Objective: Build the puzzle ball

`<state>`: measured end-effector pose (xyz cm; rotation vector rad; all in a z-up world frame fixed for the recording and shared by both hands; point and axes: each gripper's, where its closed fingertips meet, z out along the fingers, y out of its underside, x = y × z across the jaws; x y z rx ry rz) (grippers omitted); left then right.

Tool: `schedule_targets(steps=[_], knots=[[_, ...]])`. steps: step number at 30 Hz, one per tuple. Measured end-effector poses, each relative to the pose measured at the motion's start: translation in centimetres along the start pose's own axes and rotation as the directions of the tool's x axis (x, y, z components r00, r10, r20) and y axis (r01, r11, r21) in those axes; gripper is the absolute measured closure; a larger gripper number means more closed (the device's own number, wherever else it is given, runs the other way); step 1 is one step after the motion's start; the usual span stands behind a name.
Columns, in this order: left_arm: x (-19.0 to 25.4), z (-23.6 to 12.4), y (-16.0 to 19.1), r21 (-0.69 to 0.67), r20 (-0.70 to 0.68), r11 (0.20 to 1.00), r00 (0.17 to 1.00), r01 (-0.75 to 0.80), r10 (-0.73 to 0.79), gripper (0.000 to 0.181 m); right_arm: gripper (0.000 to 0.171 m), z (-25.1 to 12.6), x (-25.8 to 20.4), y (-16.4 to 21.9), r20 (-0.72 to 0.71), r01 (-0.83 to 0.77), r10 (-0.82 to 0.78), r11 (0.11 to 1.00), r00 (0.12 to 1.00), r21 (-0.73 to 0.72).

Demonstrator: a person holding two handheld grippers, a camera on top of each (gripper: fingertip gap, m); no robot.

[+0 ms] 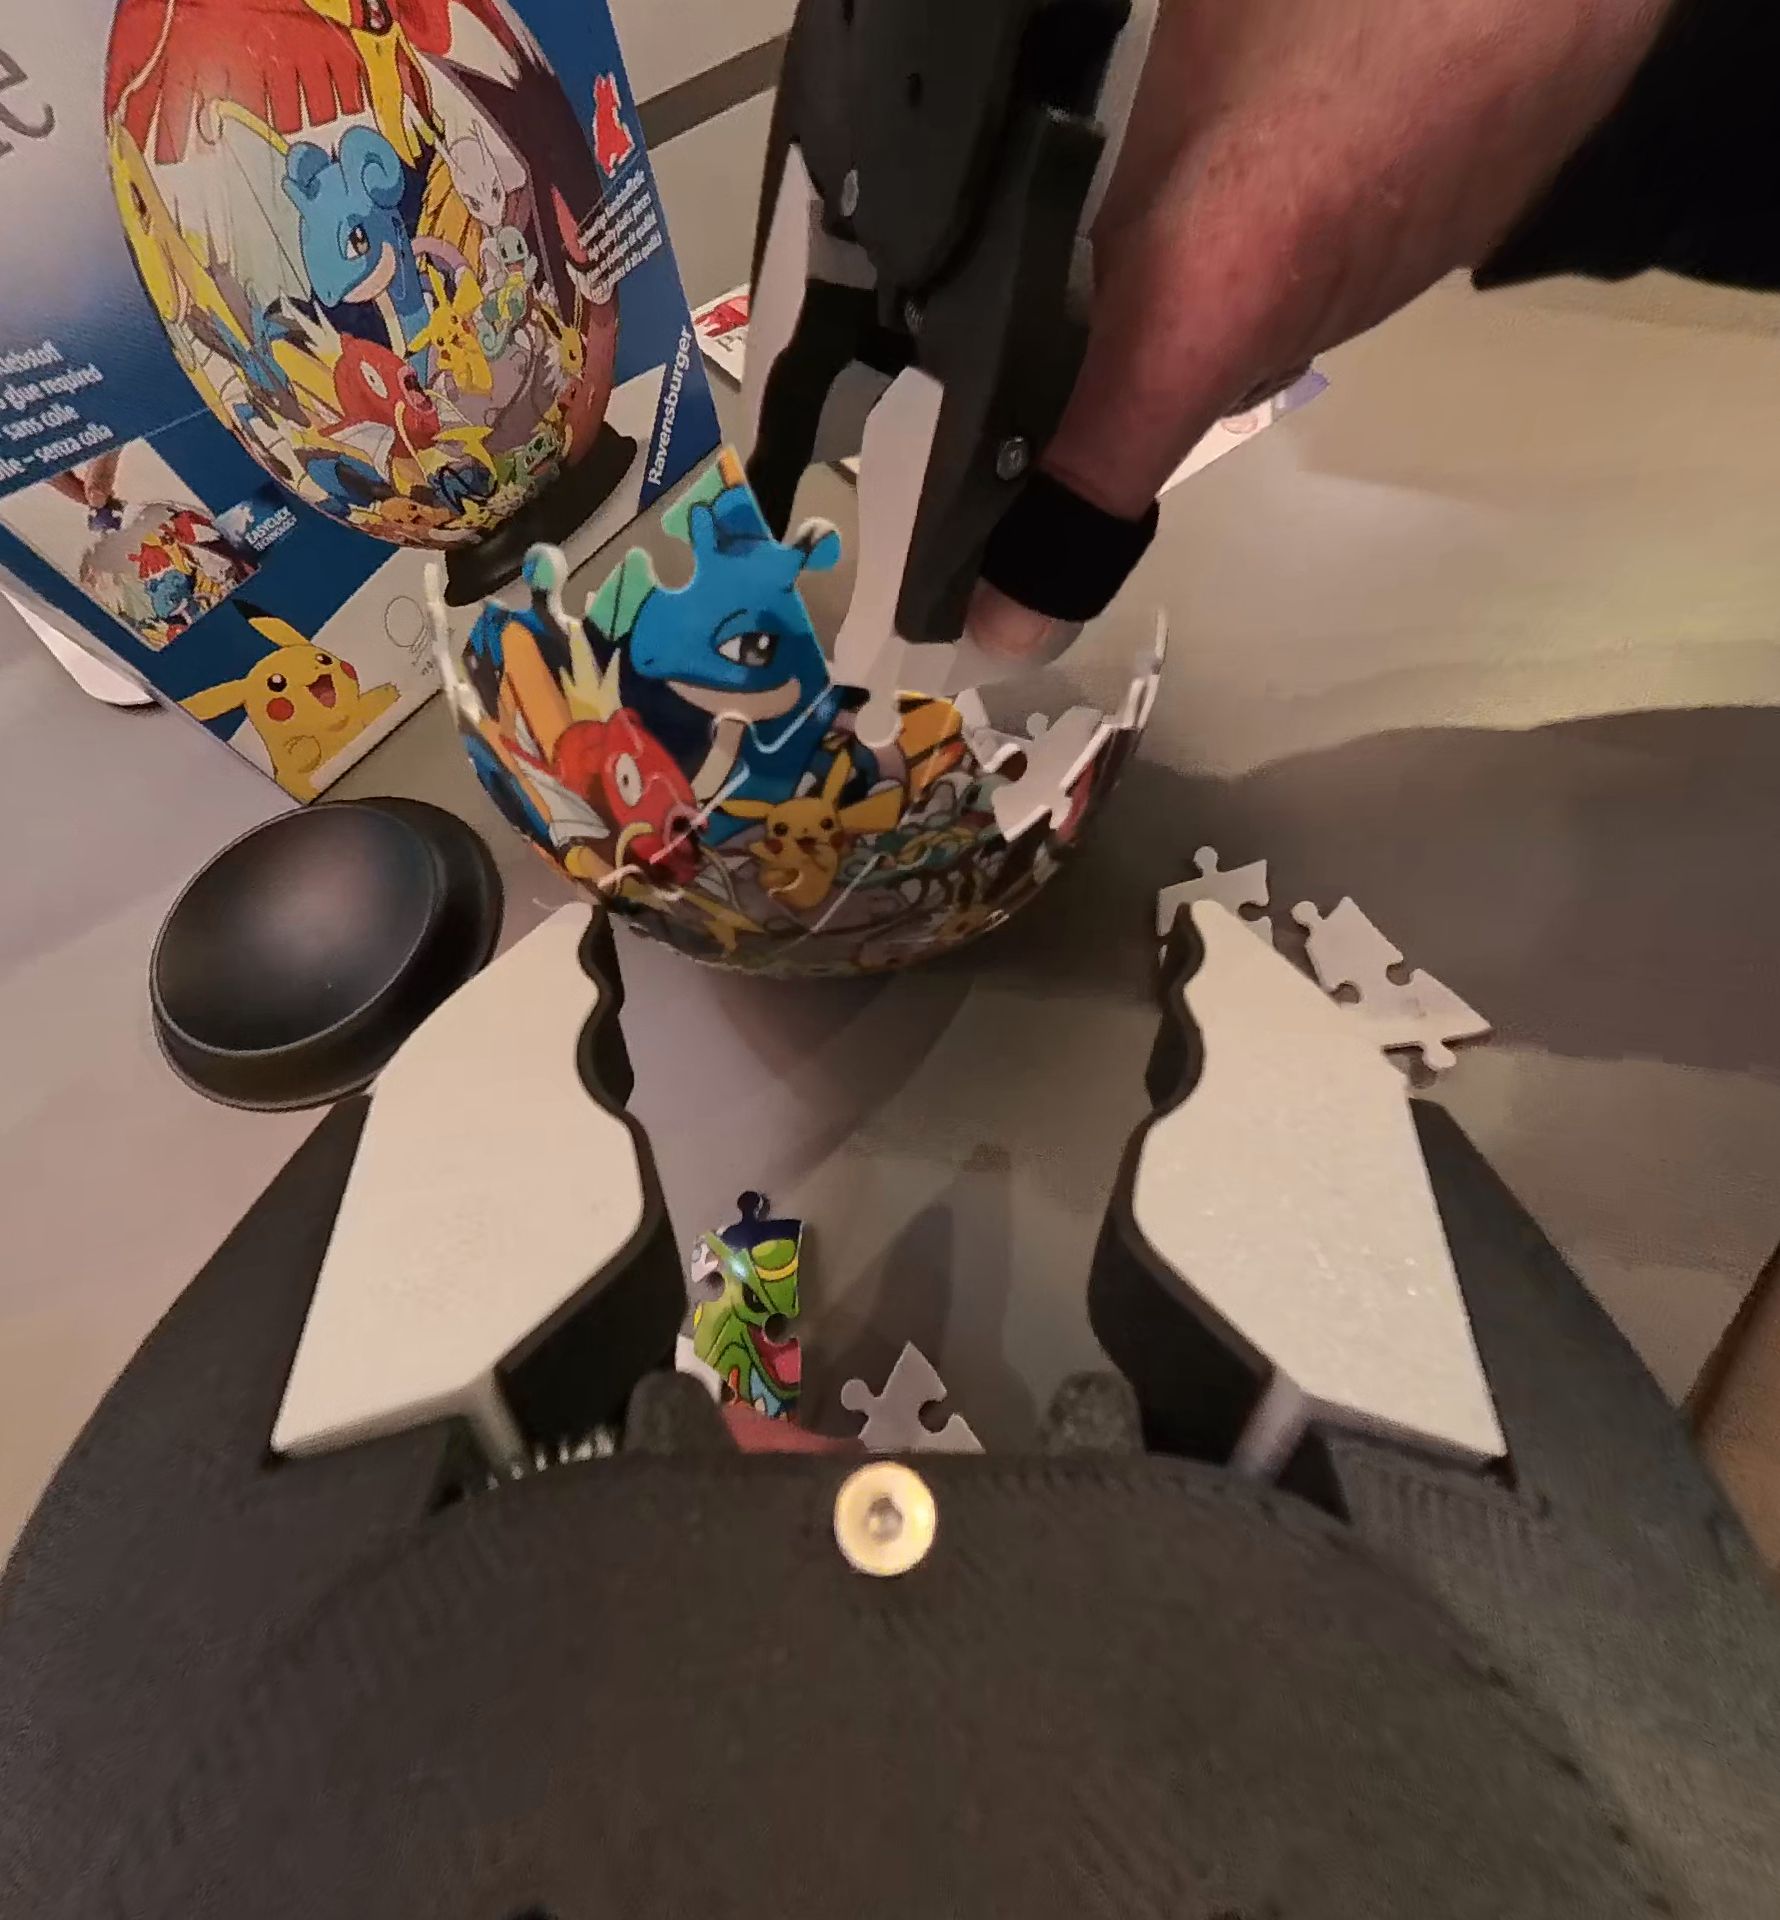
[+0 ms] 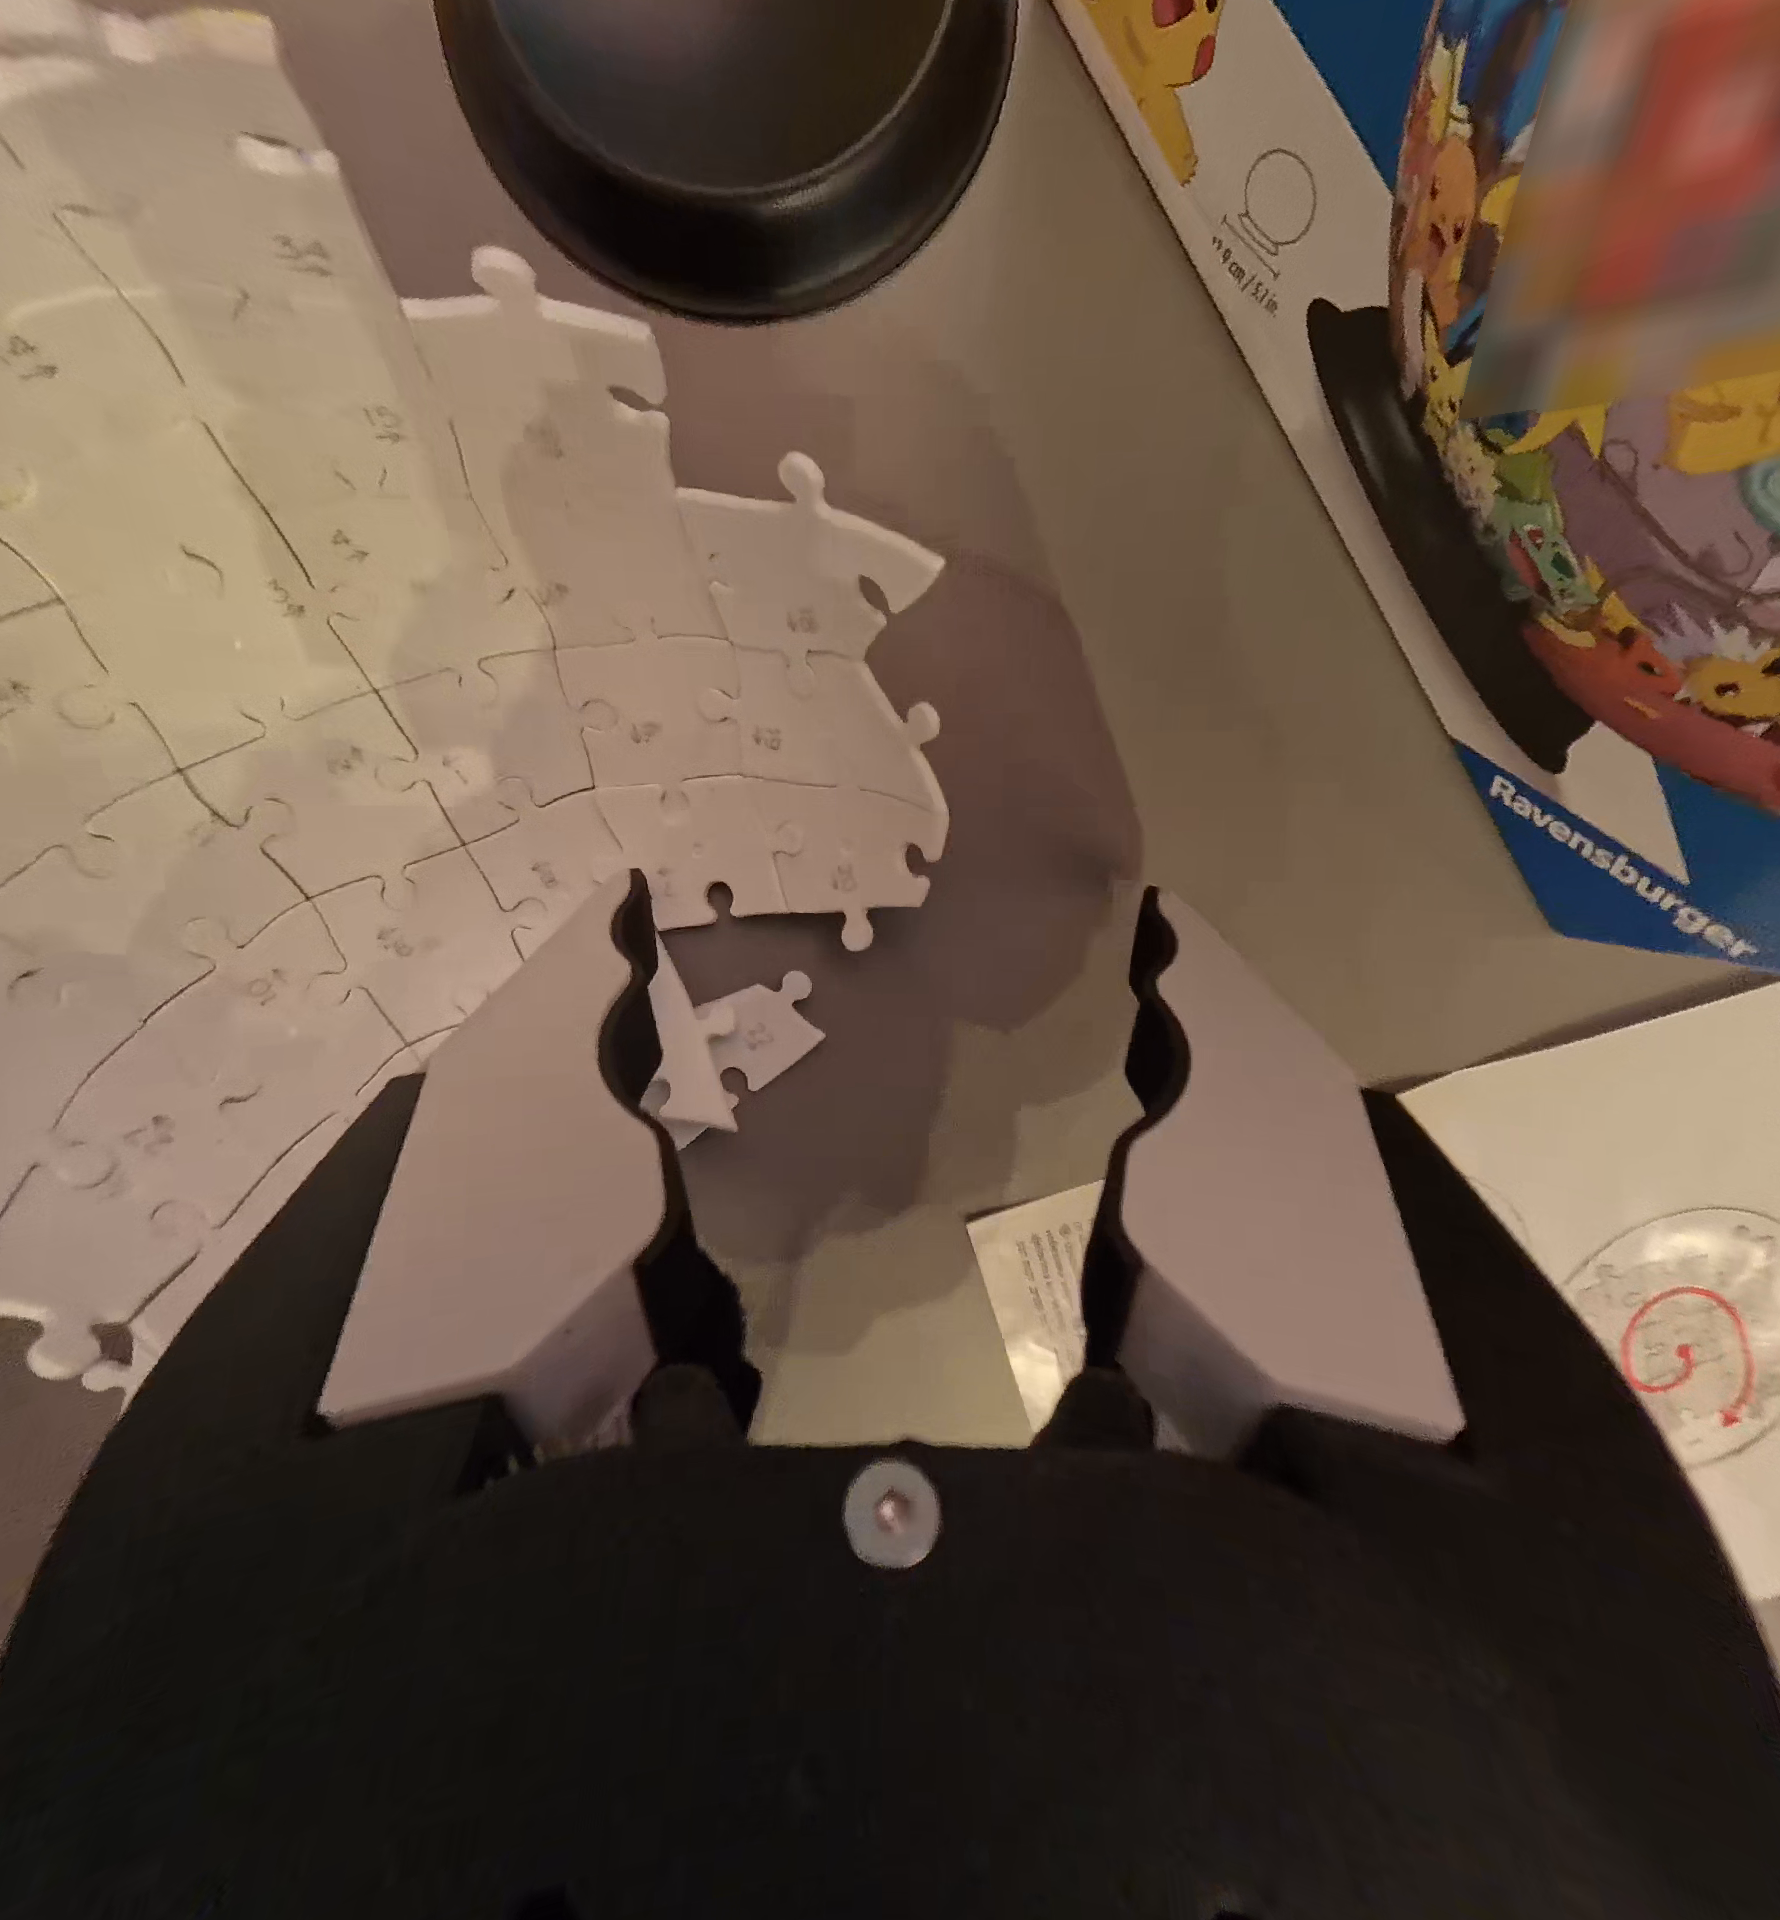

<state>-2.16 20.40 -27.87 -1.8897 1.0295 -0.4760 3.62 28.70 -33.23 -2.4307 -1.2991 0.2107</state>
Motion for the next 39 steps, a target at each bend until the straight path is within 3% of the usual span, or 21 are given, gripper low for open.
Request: schedule_targets(steps=[9, 19, 28, 39], knots=[[-0.2, 0.1, 0.0, 0.012, 0.005, 1.000, 1.000, 0.005, -0.005, 0.083, 0.078, -0.3, 0.1, -0.5, -0.071, 0.092, -0.097, 0.993, 0.993, -0.071], [-0.5, 0.2, 0.1, 0.015, 0.010, 1.000, 1.000, 0.008, -0.008, 0.083, 0.075, 0.1, 0.1, -0.6, -0.022, 0.043, -0.045, 0.995, 0.999, -0.092], [-0.6, 0.4, 0.0, 0.023, 0.014, 1.000, 1.000, 0.013, -0.013, 0.081, 0.091, 0.1, -0.8, -0.9, -0.009, 0.100, -0.103, 0.980, 0.995, -0.171], [-1.2, 0.8, -0.3, 0.036, 0.020, 0.999, 1.000, 0.008, -0.009, 0.080, 0.102, 0.3, -1.3, -0.7, 0.060, 0.021, -0.014, 0.993, 0.998, -0.118]])
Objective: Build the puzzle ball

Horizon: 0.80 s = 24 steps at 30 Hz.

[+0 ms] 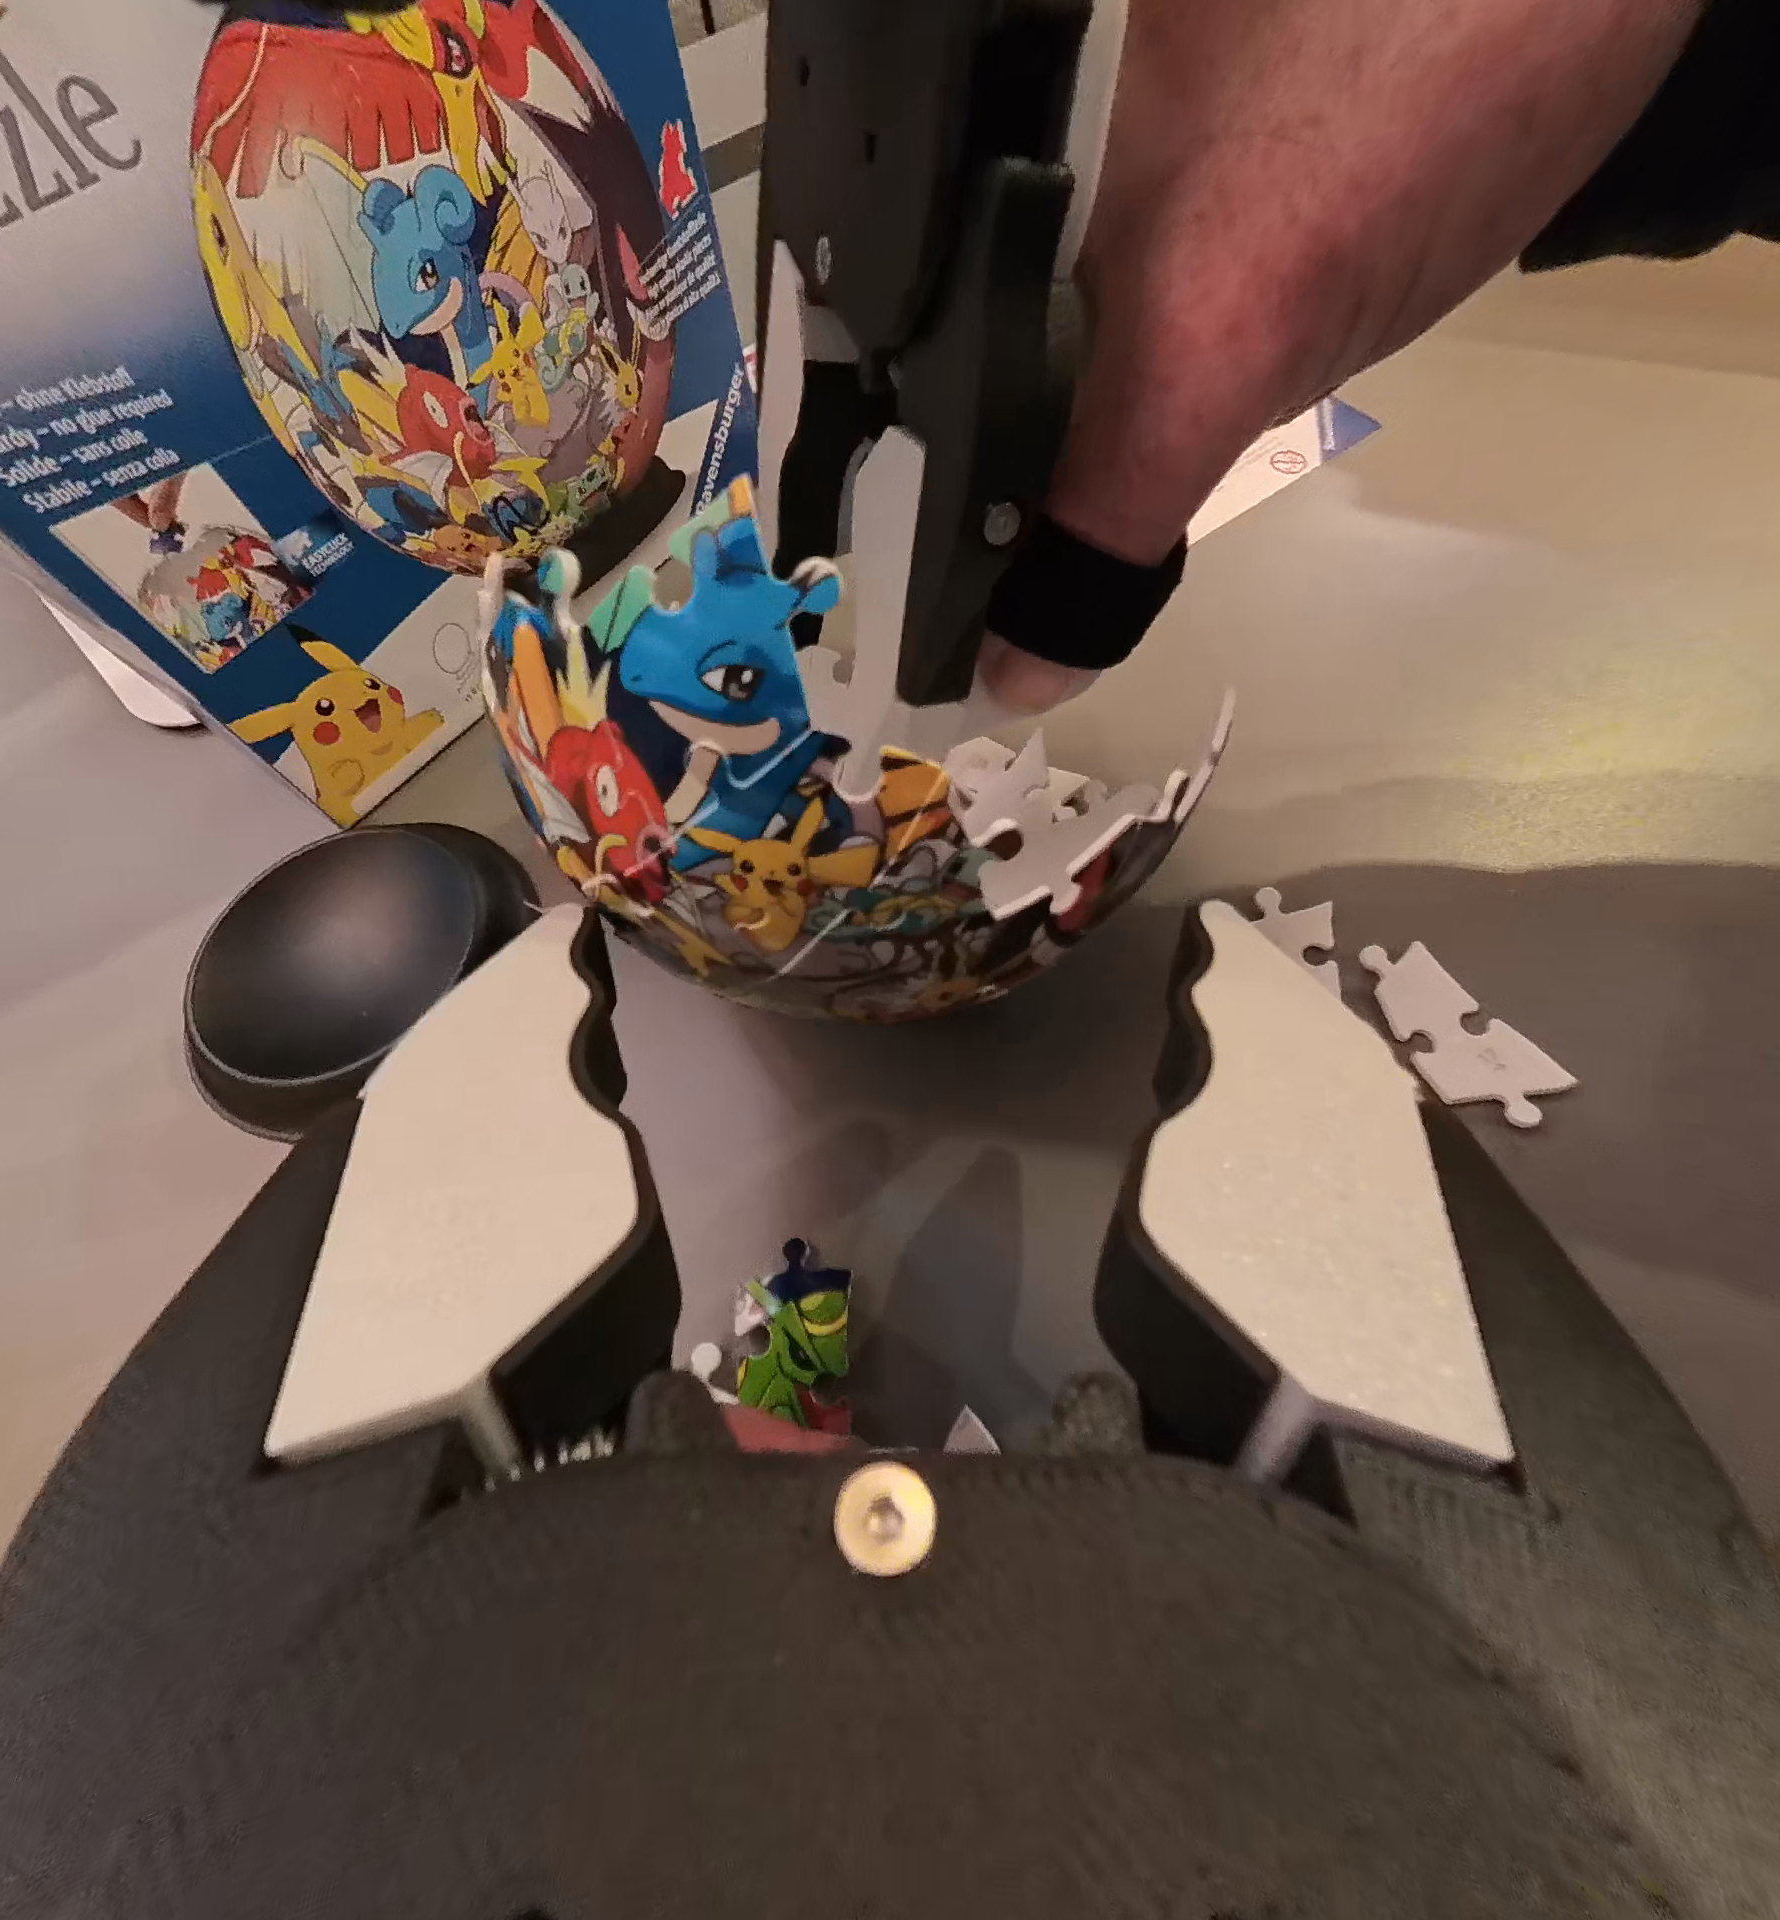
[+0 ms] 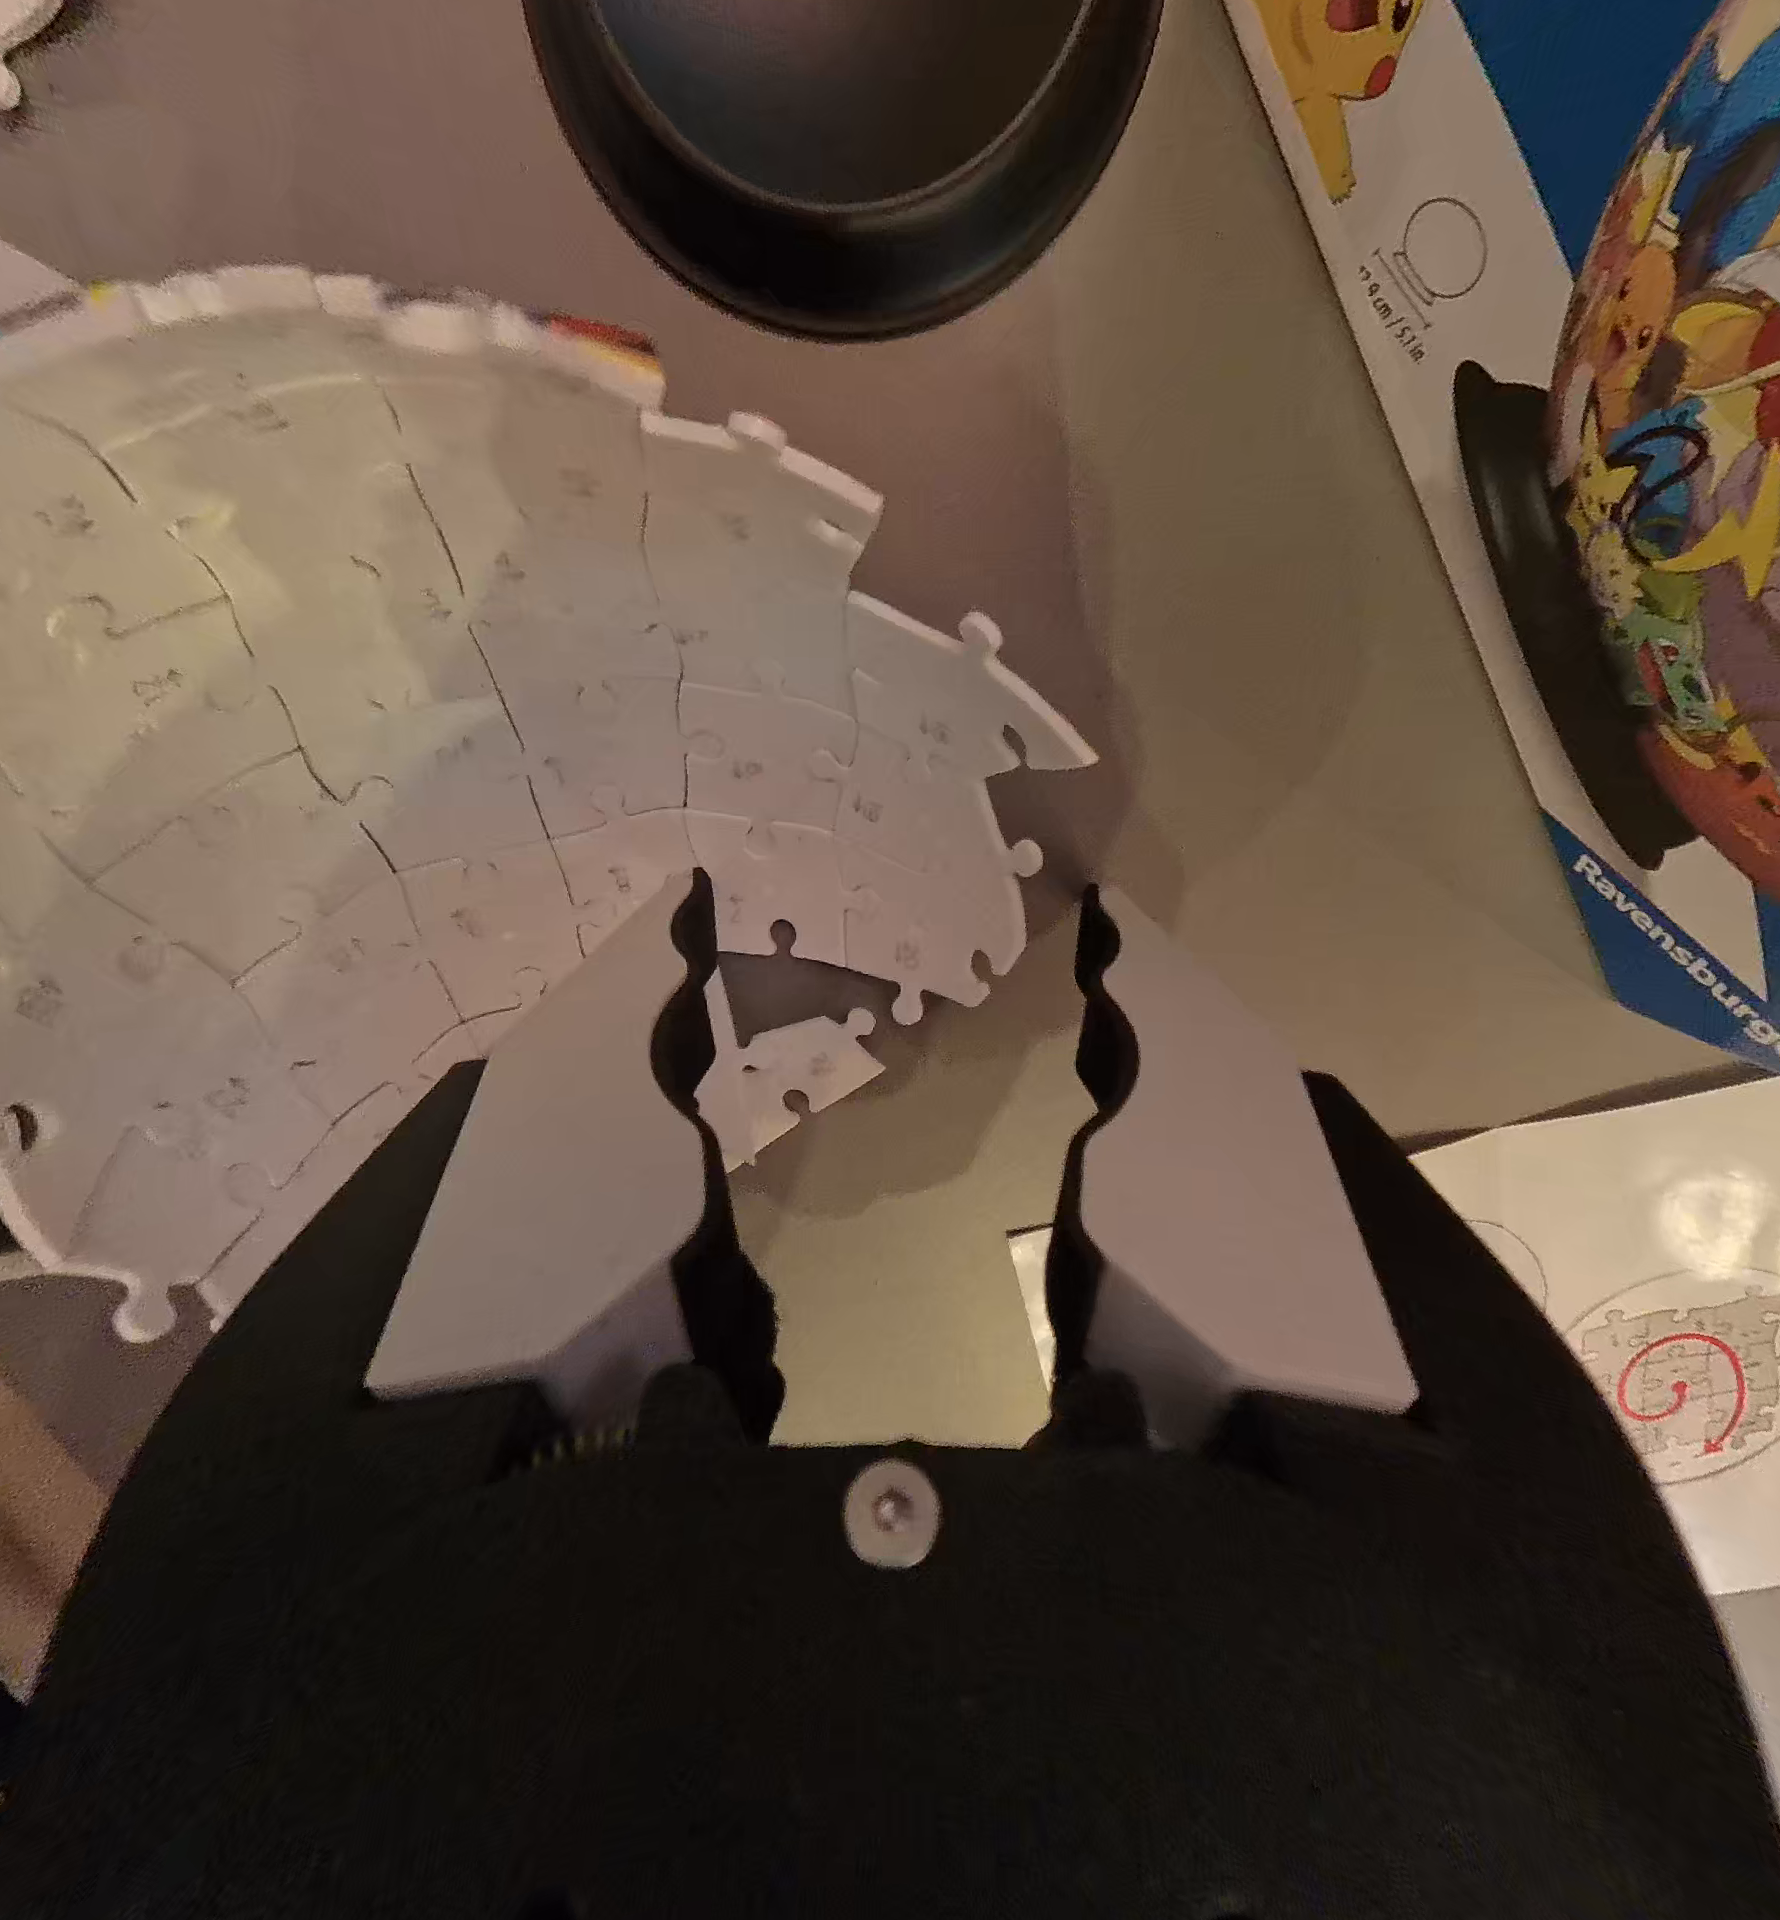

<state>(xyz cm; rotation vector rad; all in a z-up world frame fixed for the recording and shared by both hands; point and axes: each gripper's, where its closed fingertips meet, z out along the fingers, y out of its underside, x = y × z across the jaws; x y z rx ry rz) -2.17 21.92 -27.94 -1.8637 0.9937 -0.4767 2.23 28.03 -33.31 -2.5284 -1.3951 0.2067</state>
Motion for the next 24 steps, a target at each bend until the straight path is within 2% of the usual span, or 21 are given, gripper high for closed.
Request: schedule_targets(steps=[5, 10, 18, 24], knots=[[-0.4, 0.1, 0.1, 0.012, 0.005, 1.000, 1.000, 0.012, -0.012, 0.082, 0.090, -0.2, 0.7, -0.1, -0.060, 0.006, -0.002, 0.997, 0.998, 0.071], [-0.4, 0.1, 0.1, 0.024, -0.009, 1.000, 1.000, 0.019, -0.018, 0.081, 0.084, -0.1, 0.9, 0.0, -0.054, -0.040, 0.047, 0.990, 0.997, 0.134], [-0.3, -0.8, -0.8, 0.111, -0.120, 0.980, 0.981, 0.168, -0.155, 0.076, 0.077, -0.1, 1.3, 0.1, -0.054, -0.070, 0.086, 0.968, 0.995, 0.242], [-1.4, -0.5, -1.3, 0.131, -0.141, 0.956, 0.959, 0.263, -0.245, 0.079, 0.077, 0.0, 1.2, 0.1, -0.047, -0.073, 0.090, 0.958, 0.995, 0.278]])
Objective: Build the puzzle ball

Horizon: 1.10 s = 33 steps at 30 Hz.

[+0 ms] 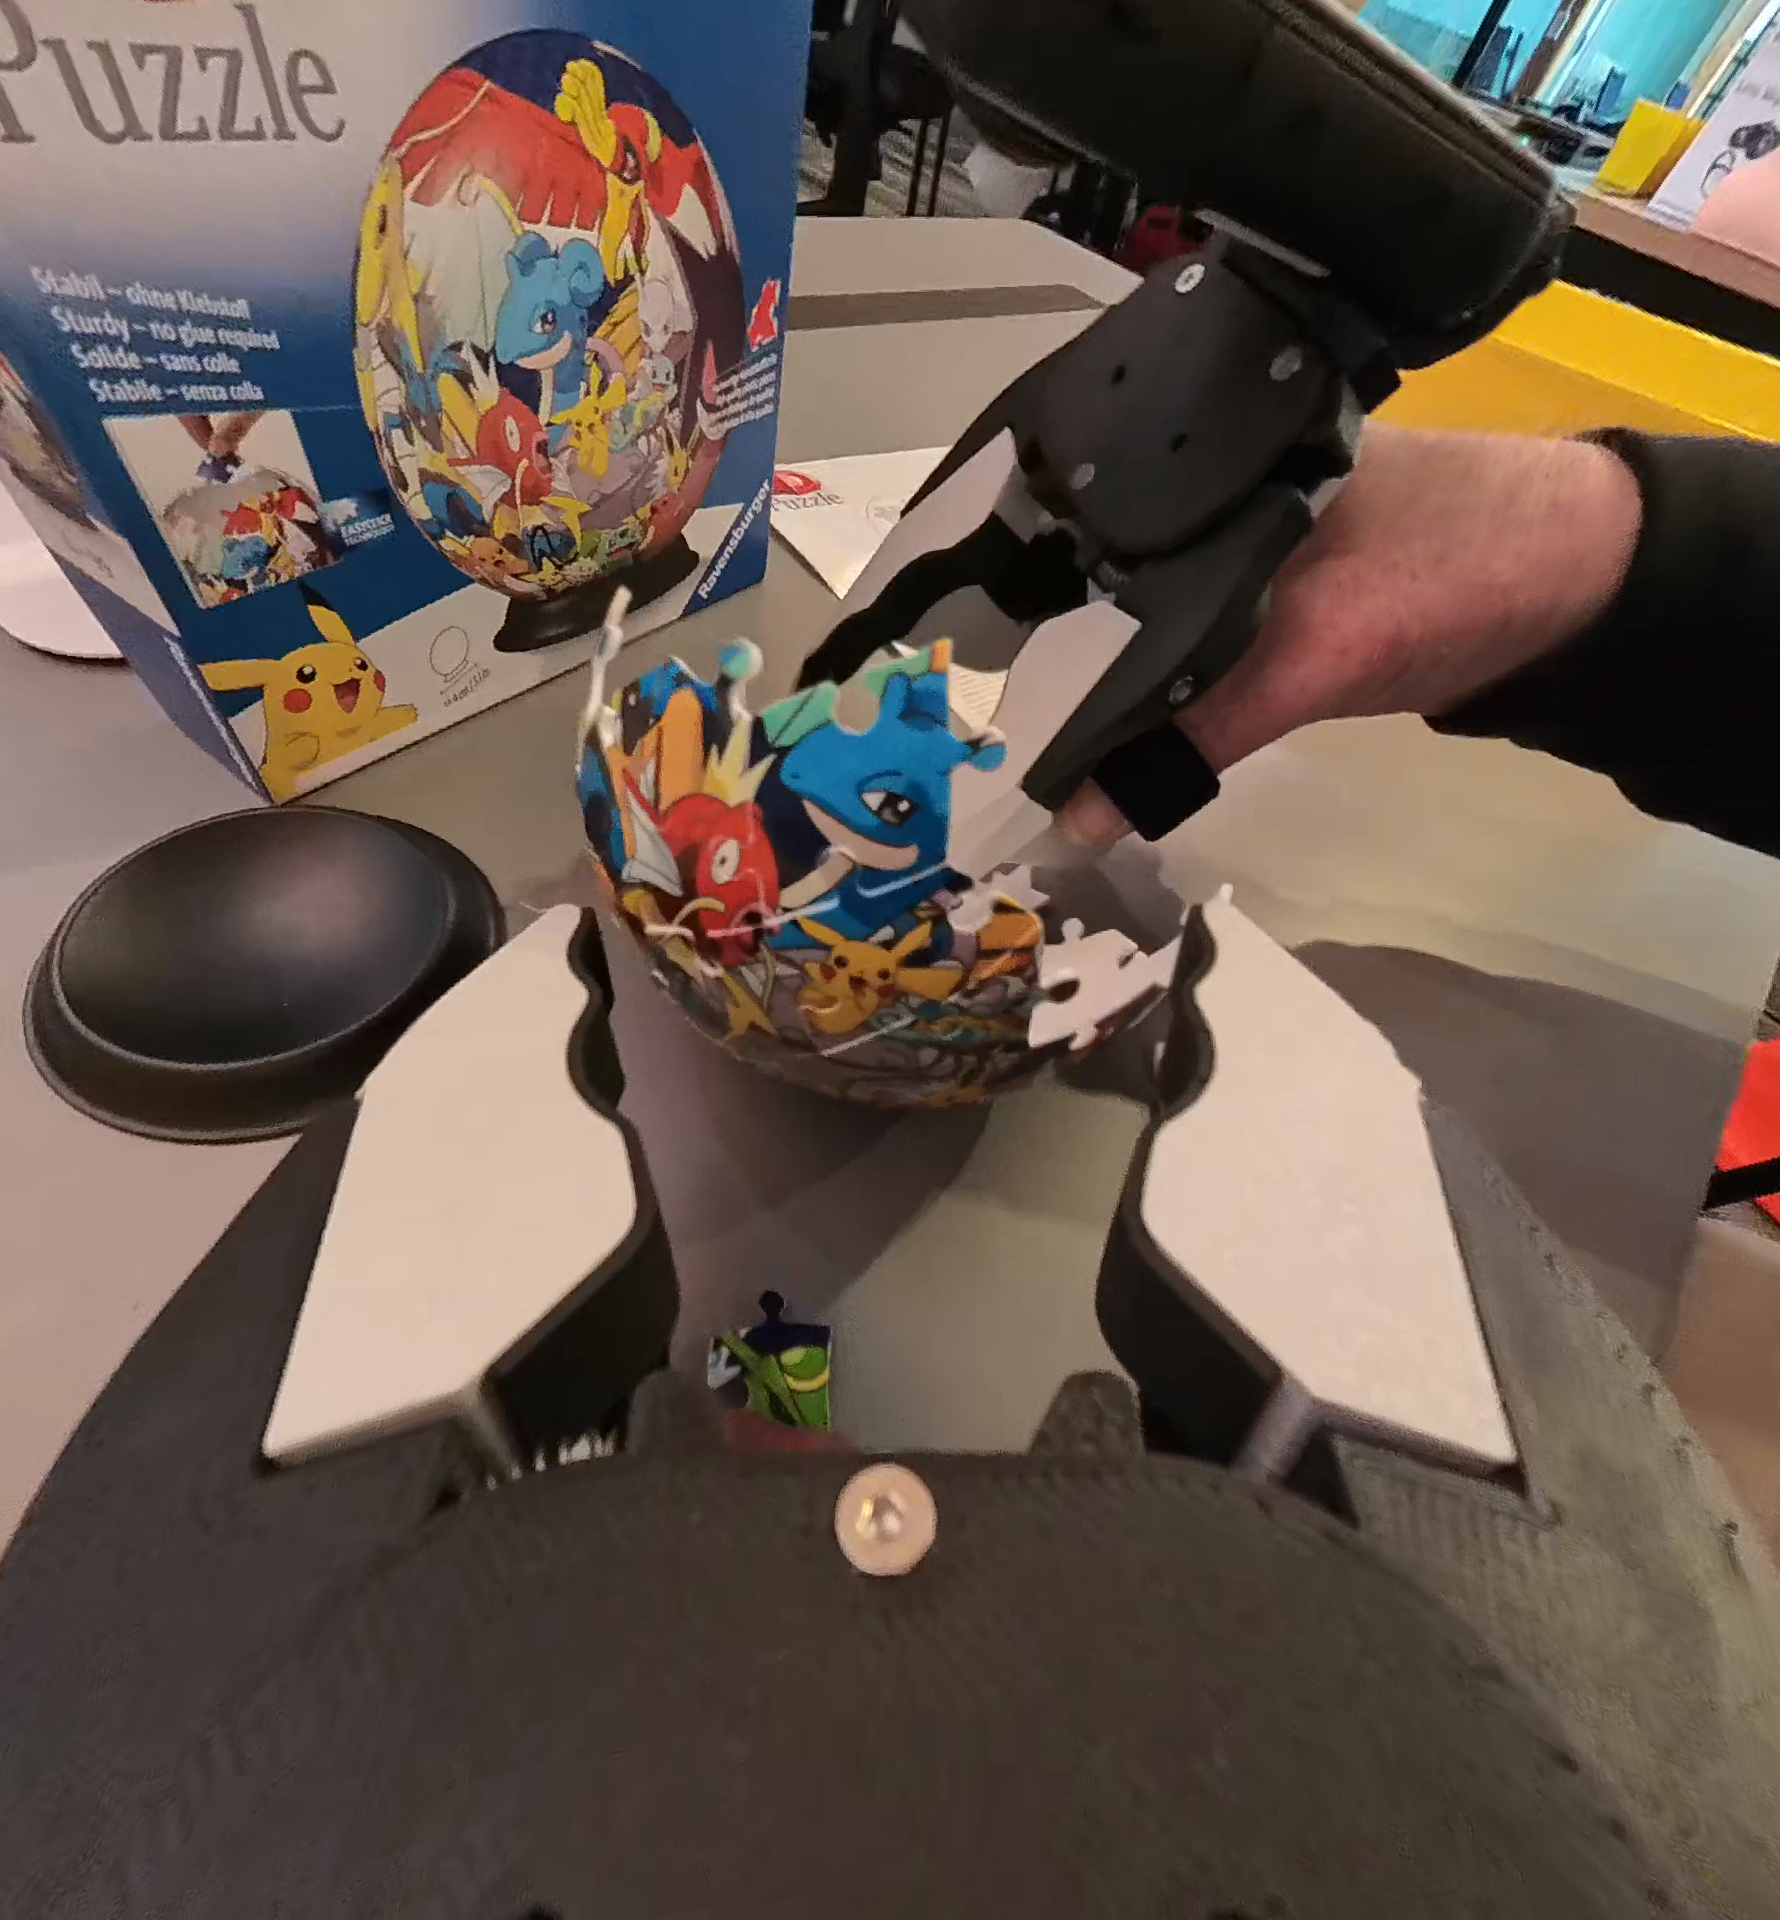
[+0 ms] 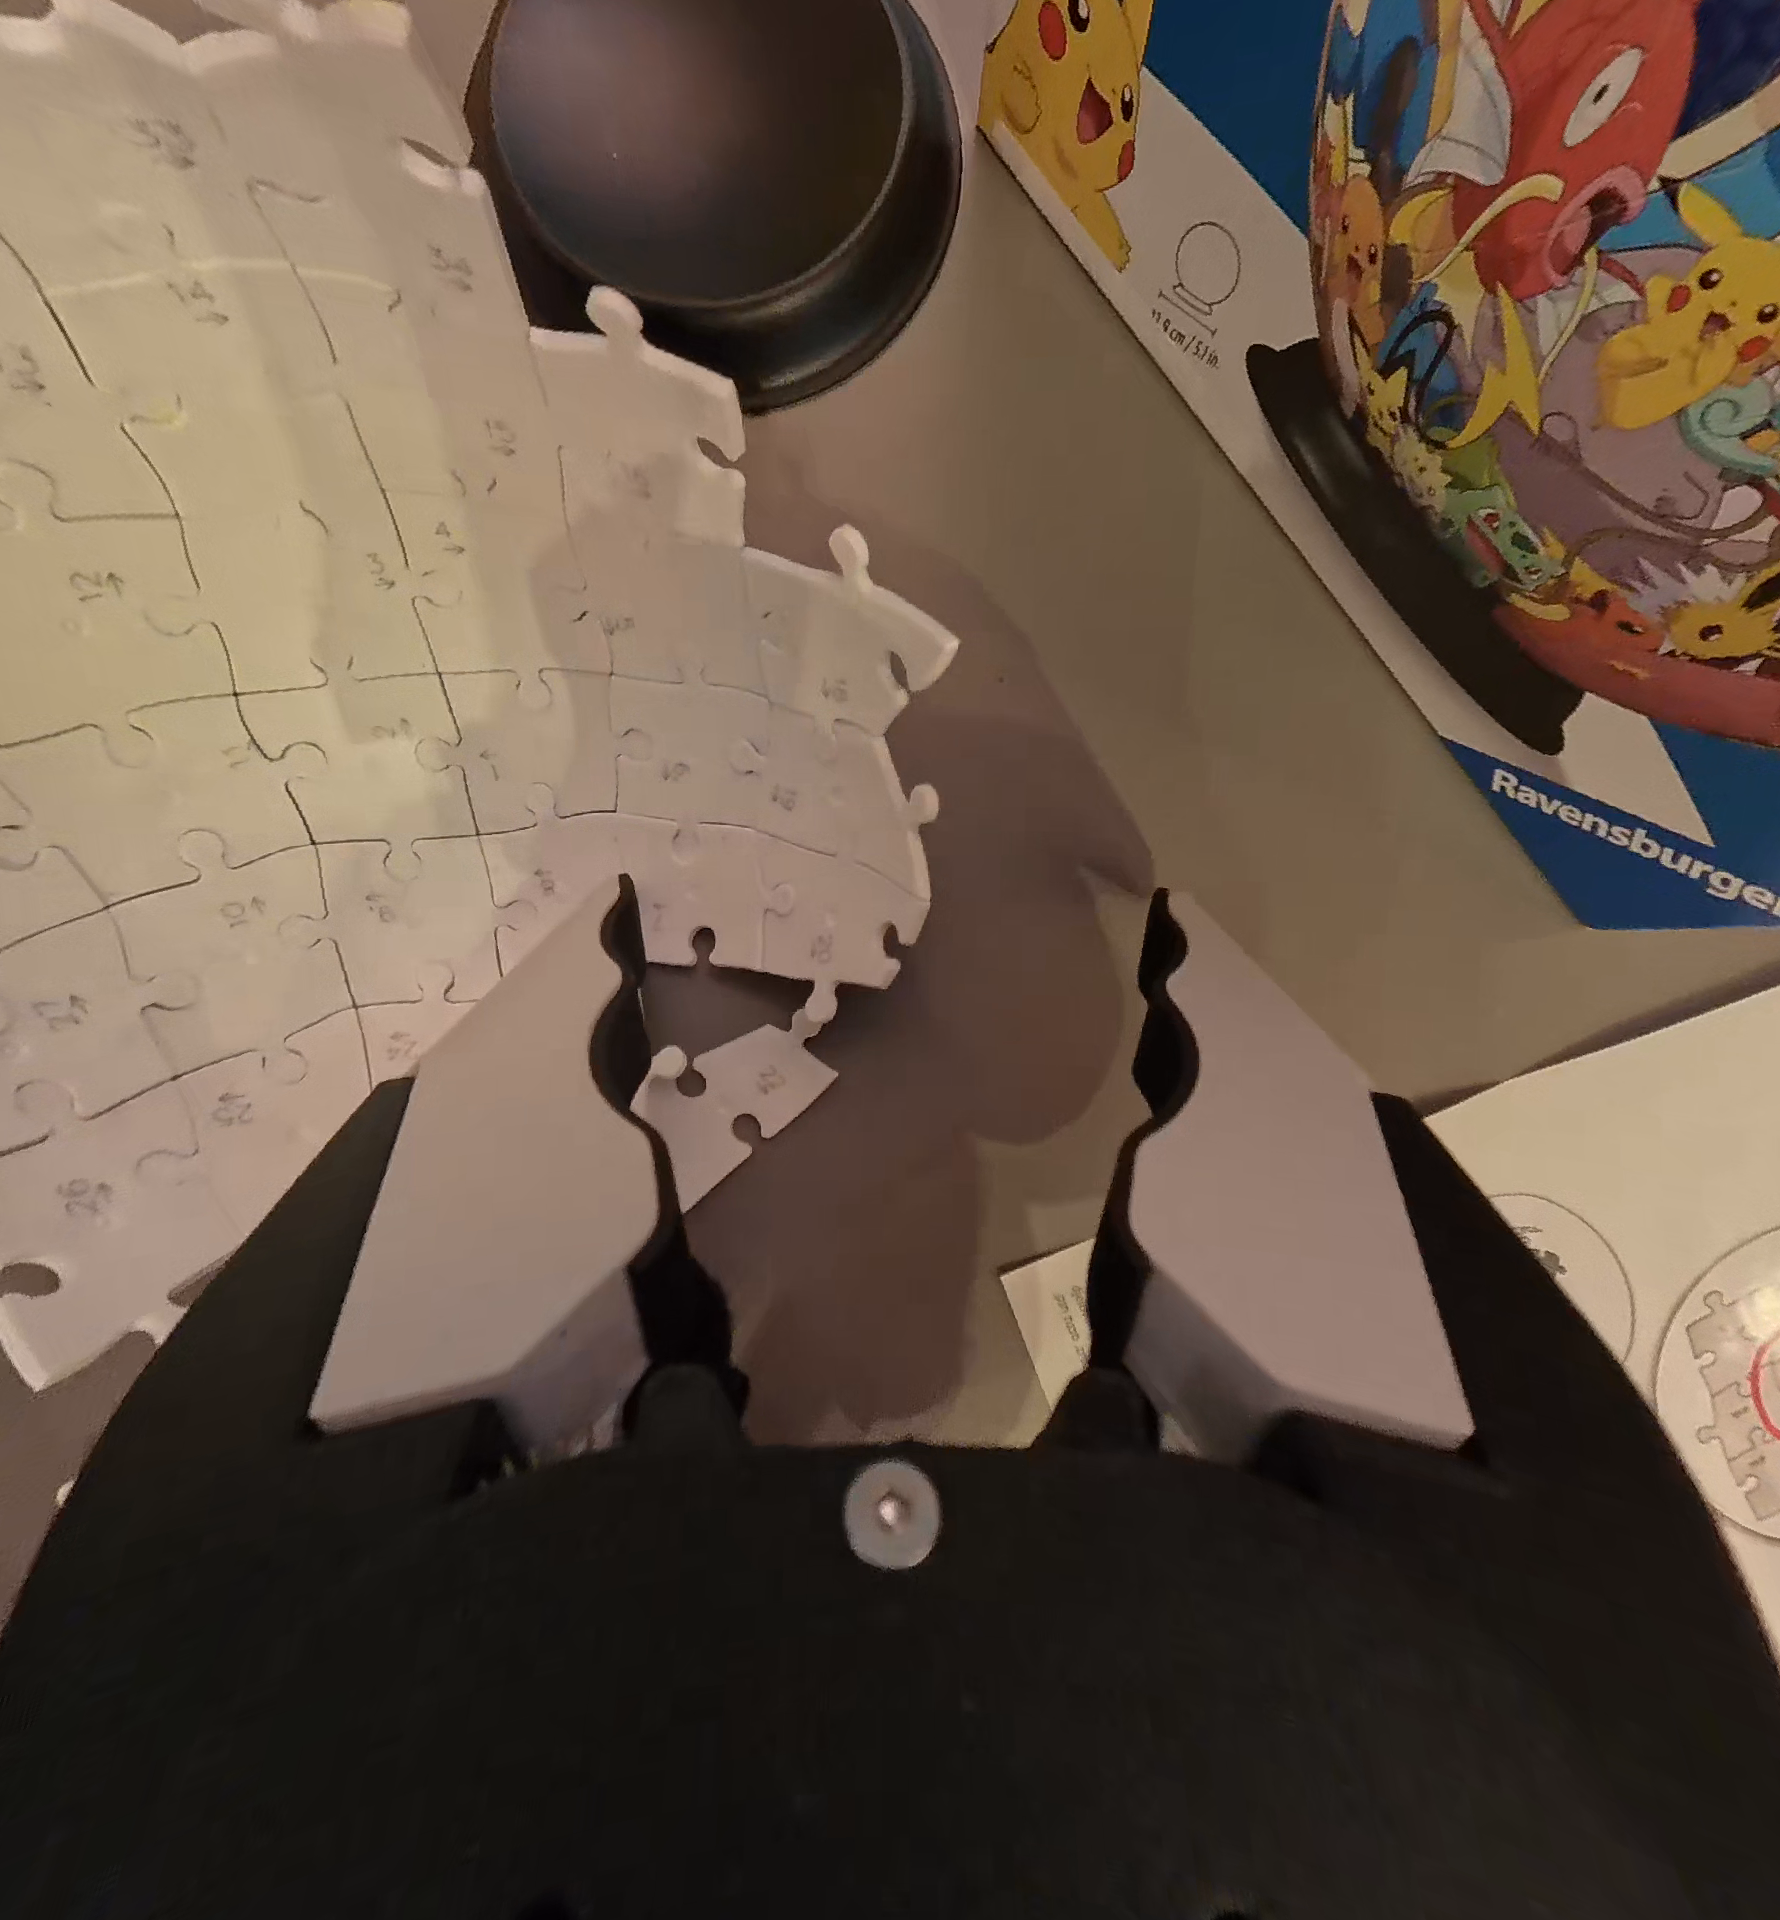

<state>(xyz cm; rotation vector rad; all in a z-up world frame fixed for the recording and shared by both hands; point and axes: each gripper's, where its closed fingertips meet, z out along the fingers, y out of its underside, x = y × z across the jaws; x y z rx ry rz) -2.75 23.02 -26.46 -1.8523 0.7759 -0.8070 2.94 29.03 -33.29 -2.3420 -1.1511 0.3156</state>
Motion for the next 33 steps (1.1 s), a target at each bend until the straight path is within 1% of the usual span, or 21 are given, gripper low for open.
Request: schedule_targets(steps=[7, 12, 15, 17, 23, 26, 29, 33], knots=[[-0.7, 0.4, -0.2, 0.015, -0.003, 0.998, 0.998, 0.056, -0.056, 0.097, 0.077, 0.1, -0.2, 0.1, 0.024, -0.020, 0.019, 0.999, 1.000, 0.036], [-0.7, 0.4, -0.4, 0.019, -0.002, 0.999, 0.999, 0.039, -0.039, 0.099, 0.076, 0.1, -0.2, 0.1, 0.029, -0.016, 0.015, 0.999, 0.999, 0.044], [-0.8, 0.4, -0.4, 0.020, -0.003, 0.998, 0.999, 0.054, -0.054, 0.100, 0.074, 0.0, -0.2, 0.2, 0.034, -0.013, 0.012, 0.999, 0.999, 0.049], [-0.9, 0.4, -0.4, 0.028, -0.001, 0.998, 0.998, 0.061, -0.061, 0.103, 0.074, -0.1, -0.3, 0.2, 0.043, -0.018, 0.016, 0.998, 0.999, 0.057], [-1.1, 0.3, -0.5, 0.035, 0.003, 0.997, 0.998, 0.070, -0.070, 0.106, 0.074, -1.5, 0.2, 0.9, 0.050, -0.041, 0.037, 0.996, 0.998, 0.077], [-1.0, 0.4, -0.6, 0.036, 0.009, 0.997, 0.998, 0.062, -0.063, 0.107, 0.075, -2.7, 0.5, 1.4, 0.035, -0.048, 0.046, 0.996, 0.998, 0.081], [-0.9, 0.4, -0.6, 0.034, 0.014, 0.998, 0.999, 0.043, -0.044, 0.107, 0.077, -3.7, 1.3, 2.8, -0.005, -0.035, 0.036, 0.998, 0.999, 0.049], [-0.8, 0.5, -0.6, 0.035, 0.015, 0.999, 0.999, 0.039, -0.039, 0.107, 0.077, -3.6, 2.0, 4.6, -0.067, 0.007, -0.008, 1.000, 0.998, -0.016]])
